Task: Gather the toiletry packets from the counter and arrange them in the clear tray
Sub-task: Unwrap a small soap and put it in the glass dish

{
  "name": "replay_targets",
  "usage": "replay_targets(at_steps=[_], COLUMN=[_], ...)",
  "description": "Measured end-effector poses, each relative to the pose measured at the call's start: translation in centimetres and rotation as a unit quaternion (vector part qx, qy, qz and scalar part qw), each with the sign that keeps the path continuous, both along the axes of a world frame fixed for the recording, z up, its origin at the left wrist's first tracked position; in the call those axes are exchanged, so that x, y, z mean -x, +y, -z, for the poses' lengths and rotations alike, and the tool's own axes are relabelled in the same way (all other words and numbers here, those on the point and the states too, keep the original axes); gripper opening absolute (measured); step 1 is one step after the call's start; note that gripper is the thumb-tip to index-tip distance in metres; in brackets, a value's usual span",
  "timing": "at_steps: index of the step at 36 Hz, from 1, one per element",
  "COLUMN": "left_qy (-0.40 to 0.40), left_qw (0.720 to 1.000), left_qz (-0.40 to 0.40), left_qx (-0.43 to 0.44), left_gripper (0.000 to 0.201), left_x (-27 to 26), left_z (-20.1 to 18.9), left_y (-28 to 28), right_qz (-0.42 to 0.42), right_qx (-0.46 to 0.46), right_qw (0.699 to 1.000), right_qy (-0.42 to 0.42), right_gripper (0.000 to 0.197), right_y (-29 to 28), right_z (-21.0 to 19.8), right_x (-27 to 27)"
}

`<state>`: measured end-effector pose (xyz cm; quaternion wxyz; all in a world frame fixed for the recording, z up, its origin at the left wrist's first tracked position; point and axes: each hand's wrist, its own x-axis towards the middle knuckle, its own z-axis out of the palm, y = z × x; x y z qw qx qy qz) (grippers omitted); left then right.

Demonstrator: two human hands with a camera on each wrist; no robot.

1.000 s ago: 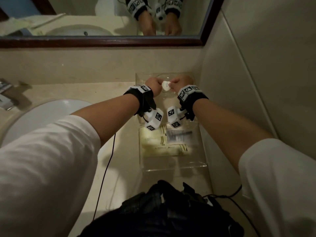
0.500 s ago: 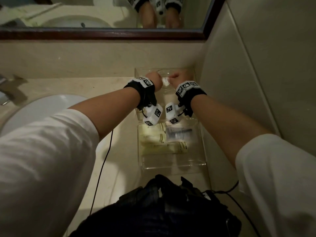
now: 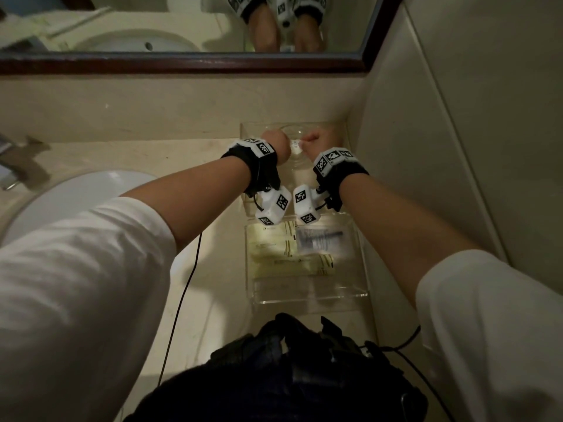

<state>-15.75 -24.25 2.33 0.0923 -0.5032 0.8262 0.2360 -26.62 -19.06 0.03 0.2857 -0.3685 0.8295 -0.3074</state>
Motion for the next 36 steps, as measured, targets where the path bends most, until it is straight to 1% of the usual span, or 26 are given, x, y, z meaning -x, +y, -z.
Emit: replay_targets(at_steps=[8,14,19,21,27,31,36], left_qy=[-0.006,0.02,0.02,0.015,0.04,0.056,0.073], left_qw=[1.0,1.0,0.999,0.999,0.999,0.998,0.996], left_qz=[0.017,-0.01,-0.024,-0.023,-0.034,-0.036,-0.043], left_qx=[0.019,0.004,-0.02,-0.017,-0.014,-0.012,-0.019], left_gripper=[0.031,0.032,0.029,0.029,0.03,0.033,0.033], left_x=[0.0,-0.4,-0.1,-0.1,-0.3,-0.7,-0.9], left_z=[0.5,0.7,0.8,1.2,0.3,0.5,0.3], left_y=[-0.5,-0.5,-0.6,-0.9,0.0,-0.2,-0.3], right_qz=[0.015,0.026,0.028,0.028,0.021,0.02,0.017], right_qx=[-0.005,-0.011,-0.005,-0.004,-0.004,-0.004,-0.008], right_qw=[1.0,0.999,0.999,1.0,1.0,1.0,1.0], right_qy=[-0.023,-0.024,-0.015,-0.013,-0.013,-0.017,-0.009], right_gripper=[0.023,0.024,0.024,0.024,0.023,0.023,0.024], right_y=[-0.3,-0.4,-0.2,-0.1,-0.1,0.0,0.2], right_z=[0.1,0.2,0.1,0.1,-0.1,-0.2,-0.7], right_x=[-0.2,-0.2,-0.2,-0.3,-0.3,-0.3,-0.5])
